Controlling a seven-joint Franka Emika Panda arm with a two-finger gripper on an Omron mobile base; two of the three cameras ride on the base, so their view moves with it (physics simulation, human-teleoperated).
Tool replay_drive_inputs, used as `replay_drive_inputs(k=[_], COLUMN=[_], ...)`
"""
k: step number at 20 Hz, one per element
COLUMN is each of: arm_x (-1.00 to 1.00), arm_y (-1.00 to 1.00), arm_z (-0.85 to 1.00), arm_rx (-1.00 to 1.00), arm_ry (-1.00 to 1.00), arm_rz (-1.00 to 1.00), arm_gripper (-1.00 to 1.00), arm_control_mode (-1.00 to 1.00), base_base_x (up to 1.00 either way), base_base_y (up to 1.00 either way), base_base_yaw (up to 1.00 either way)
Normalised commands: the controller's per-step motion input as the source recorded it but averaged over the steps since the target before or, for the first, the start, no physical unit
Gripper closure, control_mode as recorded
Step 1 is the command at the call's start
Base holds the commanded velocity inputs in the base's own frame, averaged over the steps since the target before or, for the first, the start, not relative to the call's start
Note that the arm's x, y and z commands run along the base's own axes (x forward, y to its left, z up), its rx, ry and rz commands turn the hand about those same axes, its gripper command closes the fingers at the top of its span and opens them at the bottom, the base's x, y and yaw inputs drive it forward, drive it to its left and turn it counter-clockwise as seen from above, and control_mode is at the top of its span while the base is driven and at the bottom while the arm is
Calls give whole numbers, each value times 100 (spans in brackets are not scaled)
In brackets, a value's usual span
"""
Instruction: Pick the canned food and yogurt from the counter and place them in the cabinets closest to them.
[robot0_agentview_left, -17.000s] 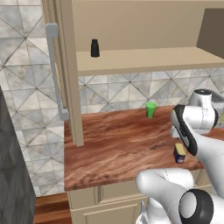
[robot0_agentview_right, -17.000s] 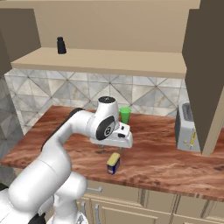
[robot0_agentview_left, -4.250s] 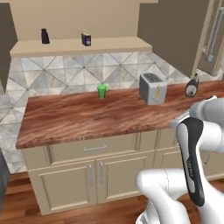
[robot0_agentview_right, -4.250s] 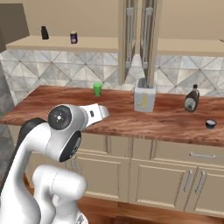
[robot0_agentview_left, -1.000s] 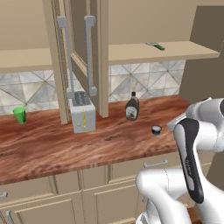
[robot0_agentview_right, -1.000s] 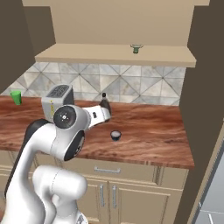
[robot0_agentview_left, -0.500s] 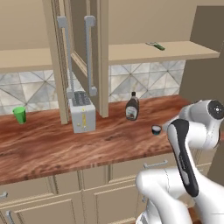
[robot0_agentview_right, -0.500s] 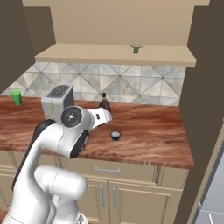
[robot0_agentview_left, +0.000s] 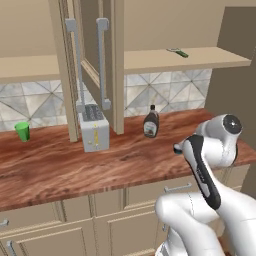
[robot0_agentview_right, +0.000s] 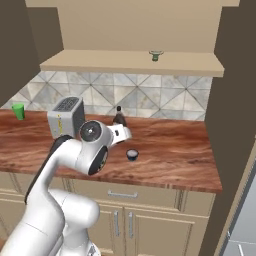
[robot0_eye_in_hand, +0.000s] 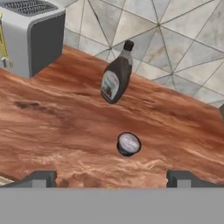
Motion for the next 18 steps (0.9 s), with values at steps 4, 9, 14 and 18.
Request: replay_drive_inputs(k=[4,9,14,18], arm_x=[48,45,21,1], arm_y=[-15,-12,-12,0], arm_z=[-26,-23,-15,-2], arm_rx=[0,0,0,0], arm_ry=[5,6,8,0], arm_rz=[0,0,0,0], arm_gripper=[-100,-100,-100,-100], arm_control_mode=[-100,-100,-100,-100], base_base_x=[0,0,0,0], base_base_y=[0,0,0,0], base_base_yaw=[0,0,0,0])
